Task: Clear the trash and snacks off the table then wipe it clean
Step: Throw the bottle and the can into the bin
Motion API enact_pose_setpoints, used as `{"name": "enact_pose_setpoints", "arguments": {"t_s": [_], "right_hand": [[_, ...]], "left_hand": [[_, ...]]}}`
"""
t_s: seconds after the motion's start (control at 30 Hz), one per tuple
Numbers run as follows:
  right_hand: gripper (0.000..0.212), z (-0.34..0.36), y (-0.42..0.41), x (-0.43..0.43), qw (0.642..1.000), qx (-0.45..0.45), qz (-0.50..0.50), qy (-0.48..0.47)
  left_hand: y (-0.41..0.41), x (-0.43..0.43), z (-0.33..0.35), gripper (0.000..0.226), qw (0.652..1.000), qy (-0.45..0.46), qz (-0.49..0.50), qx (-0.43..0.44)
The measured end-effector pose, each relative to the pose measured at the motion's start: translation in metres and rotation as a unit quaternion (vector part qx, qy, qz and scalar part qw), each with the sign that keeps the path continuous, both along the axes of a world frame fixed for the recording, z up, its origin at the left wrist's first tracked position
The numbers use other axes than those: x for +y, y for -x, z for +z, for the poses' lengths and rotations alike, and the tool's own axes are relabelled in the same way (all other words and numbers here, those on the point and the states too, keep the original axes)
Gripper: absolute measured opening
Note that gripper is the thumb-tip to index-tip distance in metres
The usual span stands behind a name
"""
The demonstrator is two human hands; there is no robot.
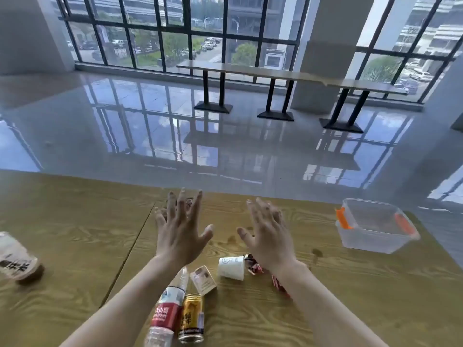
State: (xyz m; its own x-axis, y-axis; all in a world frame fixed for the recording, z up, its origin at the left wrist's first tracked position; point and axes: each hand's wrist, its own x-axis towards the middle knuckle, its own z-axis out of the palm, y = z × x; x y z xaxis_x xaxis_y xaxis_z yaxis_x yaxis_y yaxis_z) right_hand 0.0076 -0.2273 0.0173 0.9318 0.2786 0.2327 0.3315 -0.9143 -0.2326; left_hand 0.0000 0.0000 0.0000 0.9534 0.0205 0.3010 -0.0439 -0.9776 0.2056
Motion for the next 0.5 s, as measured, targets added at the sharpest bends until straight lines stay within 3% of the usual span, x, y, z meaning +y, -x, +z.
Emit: {"name": "enact_pose_setpoints", "arguments": {"t_s": [0.17,0.37,0.5], "right_hand": [[0.072,-0.052,0.024,0.015,0.995,0.09,0.022,-0.034],[0.057,-0.105,0.058,0.039,0.975,0.199,0.025,-0.096],[0.068,-0.136,0.083,0.068,0.956,0.281,0.034,-0.083]], "left_hand": [[0.043,0.022,-0.057,0.094,0.993,0.015,0.041,0.112],[0.086,0.034,-0.12,0.085,0.959,0.116,0.105,0.236],[0.104,0.039,-0.144,0.083,0.936,0.156,0.123,0.292]]}}
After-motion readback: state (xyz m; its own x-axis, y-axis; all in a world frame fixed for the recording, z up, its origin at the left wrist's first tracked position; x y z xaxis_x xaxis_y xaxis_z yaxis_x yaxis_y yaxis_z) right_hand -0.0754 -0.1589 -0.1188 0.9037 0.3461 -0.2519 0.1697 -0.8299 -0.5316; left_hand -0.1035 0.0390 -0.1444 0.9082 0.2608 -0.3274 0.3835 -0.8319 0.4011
